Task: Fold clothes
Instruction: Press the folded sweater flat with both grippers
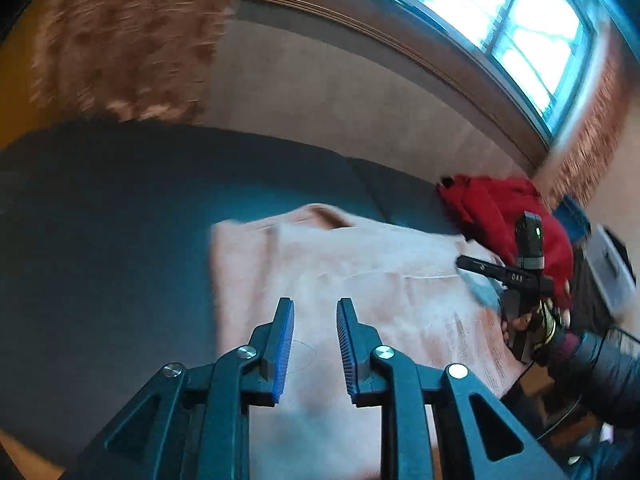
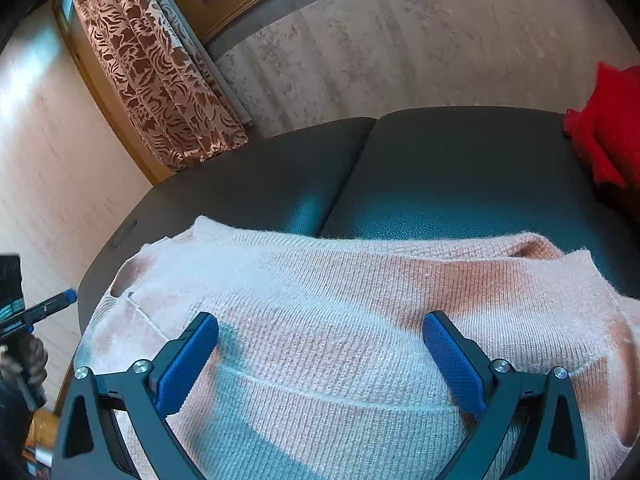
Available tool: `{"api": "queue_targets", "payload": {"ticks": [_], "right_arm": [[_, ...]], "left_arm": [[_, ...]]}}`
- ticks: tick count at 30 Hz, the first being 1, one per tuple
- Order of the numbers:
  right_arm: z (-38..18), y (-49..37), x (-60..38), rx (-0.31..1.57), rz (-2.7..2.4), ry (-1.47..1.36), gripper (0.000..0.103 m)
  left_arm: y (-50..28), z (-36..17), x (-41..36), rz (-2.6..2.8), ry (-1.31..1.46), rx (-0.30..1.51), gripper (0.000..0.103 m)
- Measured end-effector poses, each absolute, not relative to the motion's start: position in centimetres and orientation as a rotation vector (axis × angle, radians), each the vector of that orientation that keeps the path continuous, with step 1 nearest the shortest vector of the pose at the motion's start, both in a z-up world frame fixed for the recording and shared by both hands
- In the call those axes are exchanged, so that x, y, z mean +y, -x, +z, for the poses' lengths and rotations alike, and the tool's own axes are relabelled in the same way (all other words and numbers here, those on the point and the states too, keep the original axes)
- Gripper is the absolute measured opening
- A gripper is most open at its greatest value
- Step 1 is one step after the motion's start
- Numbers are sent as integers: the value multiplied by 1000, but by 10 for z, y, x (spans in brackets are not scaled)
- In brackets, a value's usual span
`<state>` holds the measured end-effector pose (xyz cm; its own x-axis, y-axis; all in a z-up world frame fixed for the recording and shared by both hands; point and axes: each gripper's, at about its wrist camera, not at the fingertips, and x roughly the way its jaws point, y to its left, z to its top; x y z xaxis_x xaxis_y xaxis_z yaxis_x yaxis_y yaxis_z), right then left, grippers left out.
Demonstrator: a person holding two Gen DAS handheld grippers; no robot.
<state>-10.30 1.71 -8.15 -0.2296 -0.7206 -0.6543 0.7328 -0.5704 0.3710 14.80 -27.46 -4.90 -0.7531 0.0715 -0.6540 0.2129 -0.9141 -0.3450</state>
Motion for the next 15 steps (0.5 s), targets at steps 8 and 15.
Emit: {"api": "queue_targets", "payload": {"ticks": [8,15], "right_arm": [[-82,107,22,-34,-1905,-1010,103],[-83,112,27,-87,-1880,-1002,103]], "left_arm": [[-95,-110,-303,-2568,-1114,614,8],[-92,-95,-279,-2644,-1128,521,19]]}}
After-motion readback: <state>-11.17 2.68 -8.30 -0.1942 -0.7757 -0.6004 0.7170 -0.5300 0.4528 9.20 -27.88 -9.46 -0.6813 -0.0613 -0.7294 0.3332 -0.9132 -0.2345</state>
